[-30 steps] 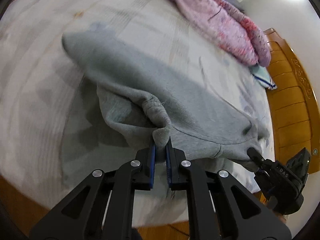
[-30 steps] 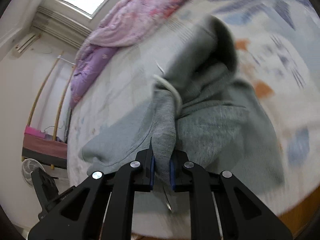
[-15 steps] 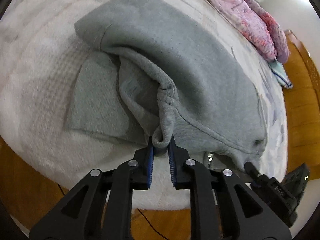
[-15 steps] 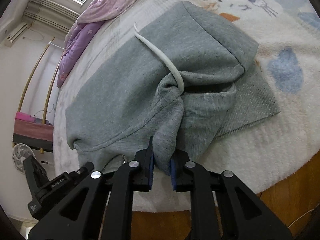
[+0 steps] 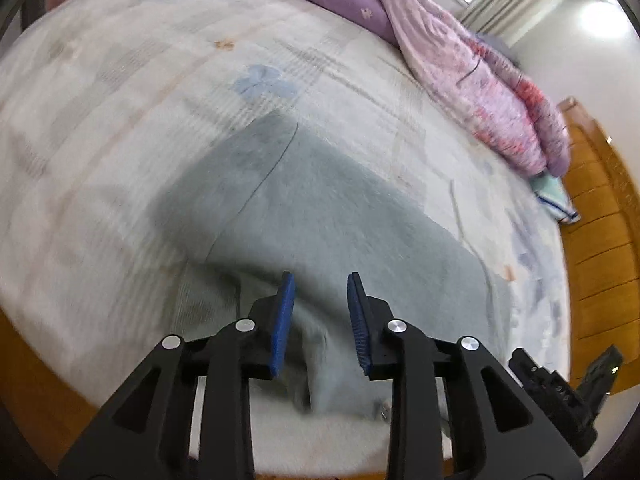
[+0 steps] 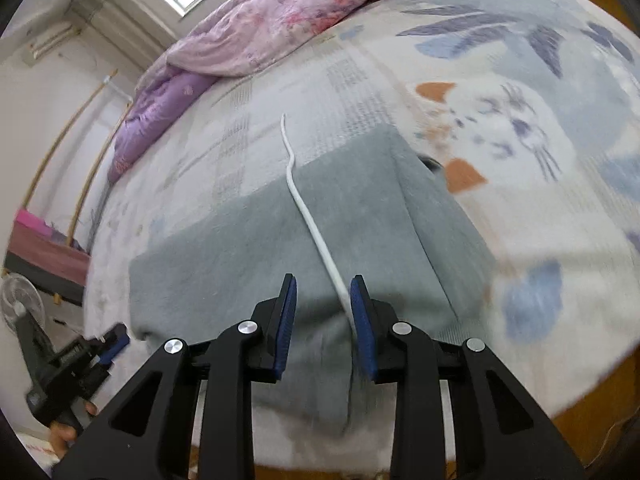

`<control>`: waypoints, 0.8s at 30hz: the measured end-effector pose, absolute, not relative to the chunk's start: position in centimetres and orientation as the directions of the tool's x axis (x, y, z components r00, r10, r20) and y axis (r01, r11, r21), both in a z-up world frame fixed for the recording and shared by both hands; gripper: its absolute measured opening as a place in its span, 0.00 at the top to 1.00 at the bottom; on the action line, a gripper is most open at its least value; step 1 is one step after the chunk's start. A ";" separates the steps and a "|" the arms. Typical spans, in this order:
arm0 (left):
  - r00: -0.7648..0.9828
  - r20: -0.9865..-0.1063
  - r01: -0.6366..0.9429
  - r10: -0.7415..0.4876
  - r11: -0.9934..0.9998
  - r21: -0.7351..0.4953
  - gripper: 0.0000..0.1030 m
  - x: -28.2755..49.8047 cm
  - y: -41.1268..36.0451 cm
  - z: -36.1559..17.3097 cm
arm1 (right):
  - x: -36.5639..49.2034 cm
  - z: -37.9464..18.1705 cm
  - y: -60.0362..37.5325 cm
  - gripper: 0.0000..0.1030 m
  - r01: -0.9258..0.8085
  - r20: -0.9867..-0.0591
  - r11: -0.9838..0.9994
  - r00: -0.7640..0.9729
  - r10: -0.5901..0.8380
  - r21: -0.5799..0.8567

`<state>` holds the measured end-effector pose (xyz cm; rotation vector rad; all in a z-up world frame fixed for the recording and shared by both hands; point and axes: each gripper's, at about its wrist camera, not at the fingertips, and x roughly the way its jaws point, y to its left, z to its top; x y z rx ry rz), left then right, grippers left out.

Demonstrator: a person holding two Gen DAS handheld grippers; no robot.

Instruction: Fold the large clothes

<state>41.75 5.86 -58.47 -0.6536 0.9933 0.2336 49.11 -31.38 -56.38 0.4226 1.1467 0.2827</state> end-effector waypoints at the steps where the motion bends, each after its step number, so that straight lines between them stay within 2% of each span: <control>1: 0.516 -0.850 -0.476 -0.107 0.789 -0.388 0.66 42.5 6.1 -59.6 | 49.5 -57.7 -31.3 0.74 0.001 -0.844 0.901 0.352 0.406 0.434; 3: 0.416 -0.901 -0.510 -0.123 0.789 -0.342 0.67 43.3 6.8 -63.1 | 49.5 -60.8 -31.6 0.78 0.030 -0.899 0.929 0.265 0.347 0.368; 5: 0.420 -0.897 -0.502 -0.136 0.789 -0.355 0.67 43.0 7.1 -64.2 | 48.7 -62.6 -32.8 0.80 0.064 -0.879 0.903 0.269 0.394 0.425; 9: 0.448 -0.884 -0.520 -0.134 0.765 -0.379 0.67 42.2 7.2 -63.8 | 48.9 -61.9 -31.7 0.80 0.047 -0.910 0.937 0.261 0.324 0.347; 12: 0.476 -0.866 -0.540 -0.154 0.726 -0.426 0.67 40.9 8.1 -63.0 | 49.3 -60.1 -31.4 0.79 0.096 -0.909 0.934 0.284 0.305 0.343; 13: 0.494 -0.854 -0.547 -0.164 0.705 -0.451 0.63 40.3 8.6 -62.7 | 49.5 -58.7 -31.1 0.76 0.095 -0.898 0.936 0.331 0.290 0.338; 16: 0.544 -0.829 -0.569 -0.130 0.668 -0.478 0.41 38.4 9.9 -61.2 | 50.8 -55.6 -29.4 0.76 0.064 -0.861 0.941 0.428 0.274 0.331; 20: 0.540 -0.835 -0.632 -0.104 0.604 -0.485 0.34 36.7 11.9 -61.8 | 54.5 -54.5 -23.4 0.76 -0.093 -0.823 0.927 0.434 0.367 0.364; 22: 0.501 -0.857 -0.664 -0.120 0.582 -0.470 0.34 36.2 12.5 -63.0 | 56.1 -54.5 -19.5 0.81 -0.181 -0.819 0.918 0.415 0.397 0.353; 23: 0.484 -0.865 -0.672 -0.131 0.577 -0.464 0.34 36.0 12.8 -63.7 | 56.6 -54.7 -18.1 0.95 -0.219 -0.813 0.907 0.405 0.419 0.359; 24: 0.471 -0.871 -0.679 -0.136 0.575 -0.457 0.34 35.8 12.9 -64.2 | 57.1 -55.1 -16.2 0.98 -0.252 -0.819 0.906 0.394 0.417 0.340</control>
